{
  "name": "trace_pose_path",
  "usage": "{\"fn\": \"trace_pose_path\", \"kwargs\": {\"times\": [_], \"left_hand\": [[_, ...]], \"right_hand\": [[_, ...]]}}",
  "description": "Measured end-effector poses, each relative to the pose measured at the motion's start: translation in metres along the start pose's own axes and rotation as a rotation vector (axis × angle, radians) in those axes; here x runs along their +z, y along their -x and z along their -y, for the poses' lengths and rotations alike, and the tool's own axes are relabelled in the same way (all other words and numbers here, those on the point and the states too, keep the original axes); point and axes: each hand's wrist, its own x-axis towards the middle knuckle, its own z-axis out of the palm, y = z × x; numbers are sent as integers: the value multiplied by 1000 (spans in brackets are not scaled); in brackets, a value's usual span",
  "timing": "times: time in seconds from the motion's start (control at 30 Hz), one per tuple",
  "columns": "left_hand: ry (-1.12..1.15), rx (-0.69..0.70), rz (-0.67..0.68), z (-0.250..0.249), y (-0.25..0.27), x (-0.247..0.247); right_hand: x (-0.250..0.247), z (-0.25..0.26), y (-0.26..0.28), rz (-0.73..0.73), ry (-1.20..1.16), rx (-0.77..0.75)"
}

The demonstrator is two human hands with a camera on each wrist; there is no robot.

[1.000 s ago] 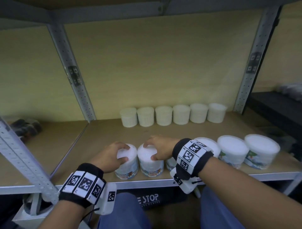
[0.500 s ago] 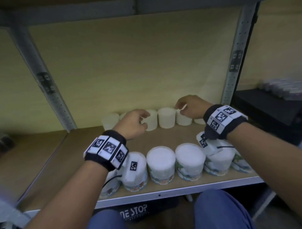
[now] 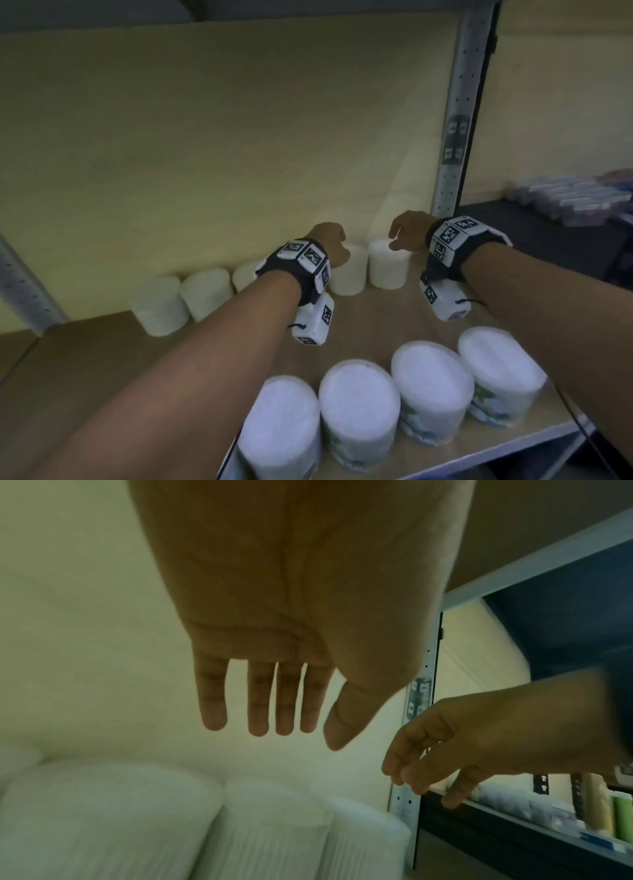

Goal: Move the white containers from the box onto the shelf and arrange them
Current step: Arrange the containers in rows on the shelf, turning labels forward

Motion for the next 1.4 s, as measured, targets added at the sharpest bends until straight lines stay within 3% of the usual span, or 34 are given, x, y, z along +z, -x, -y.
{"fn": "trace_pose_path", "kwargs": {"times": [0.3,0.4,0.57,0.67,0.73,0.8,0.87,1.0,1.3,1.4], "left_hand": [[-73,21,-26,-1,-64,33],[-115,1,31,0,-74,41],[-112,30,13,2,-76,47],[-129,24,6,5,-75,46],[-139,38,10,6,-75,46],[-141,44,12,6,-74,47],[-141,47,4,6,-73,48],[-155,65,12,8,-72,49],[-194,75,59,11,-75,45],[-185,76,40,12,-75,47]], "right_hand": [[17,-2,-53,108,44,62],[22,-12,-77,111,108,103],[23,-4,-69,175,119,165],[71,-57,-177,213,161,82],[85,-69,-211,217,169,37],[76,-54,-184,229,201,50],[60,-38,-148,141,256,46],[27,-1,-69,95,195,34],[22,-8,-62,164,131,-83],[24,-7,-60,48,60,-66]]}}
